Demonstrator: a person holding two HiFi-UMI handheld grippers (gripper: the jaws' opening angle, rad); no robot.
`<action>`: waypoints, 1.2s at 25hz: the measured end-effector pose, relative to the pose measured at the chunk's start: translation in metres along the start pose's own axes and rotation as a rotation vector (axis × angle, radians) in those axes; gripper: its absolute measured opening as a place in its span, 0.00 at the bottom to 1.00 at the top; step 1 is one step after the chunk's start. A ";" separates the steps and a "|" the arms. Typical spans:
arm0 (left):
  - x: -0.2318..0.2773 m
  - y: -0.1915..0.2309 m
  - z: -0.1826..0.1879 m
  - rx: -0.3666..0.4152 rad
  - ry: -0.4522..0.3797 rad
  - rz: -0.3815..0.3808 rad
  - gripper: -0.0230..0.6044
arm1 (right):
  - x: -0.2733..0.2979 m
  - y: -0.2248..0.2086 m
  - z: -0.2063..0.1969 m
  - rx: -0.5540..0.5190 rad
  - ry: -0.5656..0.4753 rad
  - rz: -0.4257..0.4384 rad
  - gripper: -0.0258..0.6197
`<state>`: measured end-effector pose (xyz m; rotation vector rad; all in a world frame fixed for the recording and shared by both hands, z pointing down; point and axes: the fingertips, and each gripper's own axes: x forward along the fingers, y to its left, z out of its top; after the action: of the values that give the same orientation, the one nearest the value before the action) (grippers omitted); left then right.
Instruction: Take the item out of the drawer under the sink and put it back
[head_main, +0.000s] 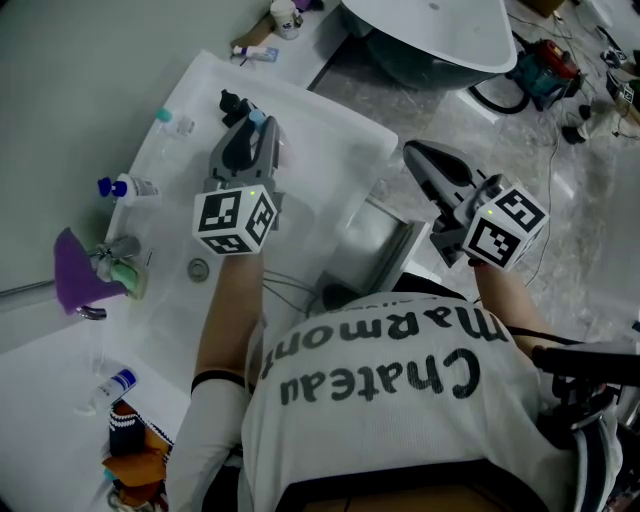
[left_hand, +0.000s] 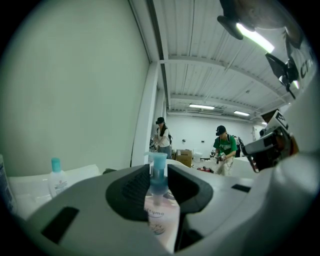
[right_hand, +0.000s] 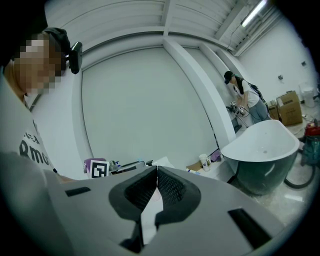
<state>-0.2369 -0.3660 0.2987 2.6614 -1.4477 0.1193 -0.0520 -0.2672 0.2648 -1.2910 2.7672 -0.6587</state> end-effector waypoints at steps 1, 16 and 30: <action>0.000 0.000 0.000 0.000 0.000 0.002 0.22 | -0.001 0.000 0.000 0.000 0.000 -0.001 0.06; -0.004 -0.001 -0.003 0.026 0.017 0.020 0.22 | -0.005 0.004 -0.003 0.000 0.000 -0.002 0.06; -0.008 -0.006 -0.003 0.060 0.033 0.047 0.22 | -0.010 0.009 -0.003 -0.003 0.006 0.011 0.06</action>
<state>-0.2367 -0.3558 0.3005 2.6591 -1.5211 0.2132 -0.0526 -0.2542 0.2623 -1.2750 2.7790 -0.6586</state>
